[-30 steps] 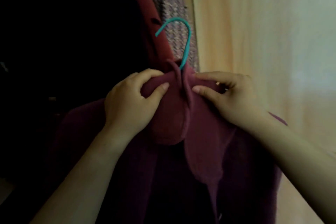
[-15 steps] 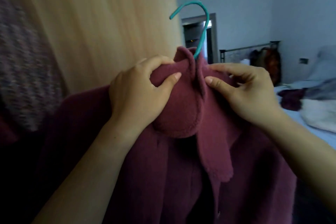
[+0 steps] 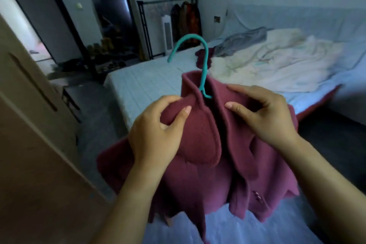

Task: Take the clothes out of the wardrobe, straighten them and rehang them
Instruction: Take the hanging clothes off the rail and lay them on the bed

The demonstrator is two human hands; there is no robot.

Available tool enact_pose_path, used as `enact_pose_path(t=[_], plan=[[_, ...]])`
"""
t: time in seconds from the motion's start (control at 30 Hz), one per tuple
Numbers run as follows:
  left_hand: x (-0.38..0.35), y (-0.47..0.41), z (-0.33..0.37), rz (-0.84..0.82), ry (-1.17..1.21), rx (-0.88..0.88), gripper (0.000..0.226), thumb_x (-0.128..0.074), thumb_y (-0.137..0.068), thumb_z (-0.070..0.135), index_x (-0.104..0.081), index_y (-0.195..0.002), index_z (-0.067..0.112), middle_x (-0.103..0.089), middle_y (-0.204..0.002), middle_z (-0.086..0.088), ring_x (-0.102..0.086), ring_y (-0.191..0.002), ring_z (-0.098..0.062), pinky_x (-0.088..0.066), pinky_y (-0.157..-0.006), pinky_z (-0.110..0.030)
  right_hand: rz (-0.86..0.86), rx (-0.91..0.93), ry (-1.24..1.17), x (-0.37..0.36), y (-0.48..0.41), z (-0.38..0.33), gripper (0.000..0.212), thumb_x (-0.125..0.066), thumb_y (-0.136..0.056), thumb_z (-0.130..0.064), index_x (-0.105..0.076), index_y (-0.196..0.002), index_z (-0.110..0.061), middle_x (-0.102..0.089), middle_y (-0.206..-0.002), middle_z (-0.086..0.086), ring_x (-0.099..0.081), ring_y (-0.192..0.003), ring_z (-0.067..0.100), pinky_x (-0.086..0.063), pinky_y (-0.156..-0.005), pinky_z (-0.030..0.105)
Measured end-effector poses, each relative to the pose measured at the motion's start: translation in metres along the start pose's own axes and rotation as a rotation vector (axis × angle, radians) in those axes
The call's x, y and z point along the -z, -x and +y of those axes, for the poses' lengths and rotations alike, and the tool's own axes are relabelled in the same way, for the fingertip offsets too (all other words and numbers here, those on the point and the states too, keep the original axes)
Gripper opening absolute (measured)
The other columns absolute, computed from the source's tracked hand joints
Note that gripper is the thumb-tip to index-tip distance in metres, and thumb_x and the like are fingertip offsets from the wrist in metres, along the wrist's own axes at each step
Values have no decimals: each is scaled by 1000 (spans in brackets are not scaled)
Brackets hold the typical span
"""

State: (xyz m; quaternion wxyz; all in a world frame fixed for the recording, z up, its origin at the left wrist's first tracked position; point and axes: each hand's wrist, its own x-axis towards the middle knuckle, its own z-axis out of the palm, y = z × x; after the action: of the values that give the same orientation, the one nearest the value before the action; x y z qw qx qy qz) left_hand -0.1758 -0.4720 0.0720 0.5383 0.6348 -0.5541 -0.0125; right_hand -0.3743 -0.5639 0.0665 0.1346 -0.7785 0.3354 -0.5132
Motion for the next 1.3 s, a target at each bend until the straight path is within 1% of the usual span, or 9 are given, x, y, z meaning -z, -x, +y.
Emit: enact_pose_path(t=[0.1,0.23,0.37,0.67,0.8,1.0,1.1,1.2,1.3], plan=[[-54,-2,-8,-58,73,67,25,-64,-75,50,-60,-98,41,-69,-91,23,-65,-88,-1,-53,-80,-32,-5,-46,176,19,7,59,46,-60,-78,-56,-65,-114,-28,-67,-96,-8,-60,-88,10,-45,-86,30],[-106,-22,-27,-83,125,115,28,-60,-74,55,-60,-98,42,-67,-93,27,-64,-89,0,-53,-81,-32,-11,-74,375,33,5,129,43,-52,-84,-54,-64,-114,-26,-61,-87,-5,-58,-80,19,-44,-81,47],[-158,-58,-56,-123,134,176,25,-62,-74,54,-59,-98,45,-68,-88,23,-65,-84,-2,-53,-79,-33,-21,-84,339,22,-24,184,33,-54,-86,-47,-69,-105,-24,-57,-80,-6,-53,-73,15,-46,-72,49],[-240,-195,-122,-82,172,288,23,-64,-76,49,-65,-95,36,-68,-91,20,-63,-90,-3,-53,-85,-38,-30,-83,266,-48,-158,286,24,-58,-83,-47,-68,-98,-31,-56,-82,-17,-53,-80,7,-43,-77,53],[-250,-237,-155,-28,149,330,11,-71,-80,35,-66,-91,34,-69,-88,20,-64,-85,1,-53,-82,-32,-83,-55,202,-94,-208,321,24,-60,-83,-47,-69,-98,-32,-57,-82,-17,-52,-80,4,-43,-77,51],[-287,-298,-231,-12,-111,385,11,-68,-81,37,-63,-91,38,-66,-89,18,-61,-84,0,-50,-77,-26,-269,-98,96,-192,-267,398,23,-60,-81,-48,-68,-98,-35,-62,-83,-14,-57,-82,9,-45,-80,46],[-310,-324,-282,-106,-353,434,23,-65,-82,42,-62,-104,35,-64,-97,6,-61,-88,-14,-52,-79,-37,-440,-118,123,-243,-291,447,25,-63,-82,-44,-69,-100,-28,-65,-90,-6,-61,-88,19,-46,-79,42],[-331,-327,-316,-272,-575,551,45,-58,-86,48,-53,-127,29,-58,-118,-8,-56,-108,-28,-47,-91,-43,-654,-86,140,-283,-301,480,34,-61,-84,-42,-65,-111,-22,-64,-104,3,-59,-97,28,-44,-83,40],[-351,-304,-328,-350,-626,660,58,-44,-89,57,-42,-139,27,-52,-131,-9,-50,-118,-28,-43,-96,-44,-817,-48,119,-307,-292,485,41,-55,-90,-39,-57,-124,-16,-61,-113,10,-56,-103,32,-44,-87,41]])
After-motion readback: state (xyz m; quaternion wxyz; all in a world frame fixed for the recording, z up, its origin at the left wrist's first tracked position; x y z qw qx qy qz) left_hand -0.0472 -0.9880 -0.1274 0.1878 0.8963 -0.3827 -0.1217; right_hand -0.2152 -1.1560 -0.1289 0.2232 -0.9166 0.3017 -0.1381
